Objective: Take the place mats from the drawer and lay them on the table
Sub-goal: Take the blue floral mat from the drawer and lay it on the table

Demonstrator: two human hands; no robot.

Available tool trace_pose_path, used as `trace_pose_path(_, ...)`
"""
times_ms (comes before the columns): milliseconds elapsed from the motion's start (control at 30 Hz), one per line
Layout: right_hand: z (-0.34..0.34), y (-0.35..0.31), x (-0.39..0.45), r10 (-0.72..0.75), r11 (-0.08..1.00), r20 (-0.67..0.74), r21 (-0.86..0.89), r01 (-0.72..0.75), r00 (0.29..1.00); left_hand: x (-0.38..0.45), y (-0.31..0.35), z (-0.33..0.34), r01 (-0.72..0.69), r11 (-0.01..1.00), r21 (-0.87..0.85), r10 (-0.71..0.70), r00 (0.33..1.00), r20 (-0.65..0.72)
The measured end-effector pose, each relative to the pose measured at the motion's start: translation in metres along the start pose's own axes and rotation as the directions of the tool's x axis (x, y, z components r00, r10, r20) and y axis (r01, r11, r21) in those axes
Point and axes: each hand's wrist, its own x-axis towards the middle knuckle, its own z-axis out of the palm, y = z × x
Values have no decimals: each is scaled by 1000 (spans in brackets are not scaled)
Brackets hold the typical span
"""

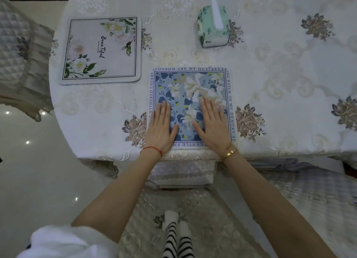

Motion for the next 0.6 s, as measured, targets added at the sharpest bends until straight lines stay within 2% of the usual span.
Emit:
trace_pose_path(167,6,-6,30,6,1000,11,-7,-6,1000,23,6,0,-32,999,-1,32,999,-14)
trace_pose_path(267,5,1,25,10,999,-11,-41,-10,1000,20,-5,-2,22,1000,-12,-23,999,-42)
trace_pose_path(400,-2,26,12,85,996,3,-26,-85,996,11,-33,-10,94,995,-25,-95,995,-39)
trace_pose_path(600,-13,45,11,146,989,-16,-4,-146,989,14,-48,-17,42,999,9,-42,999,-31)
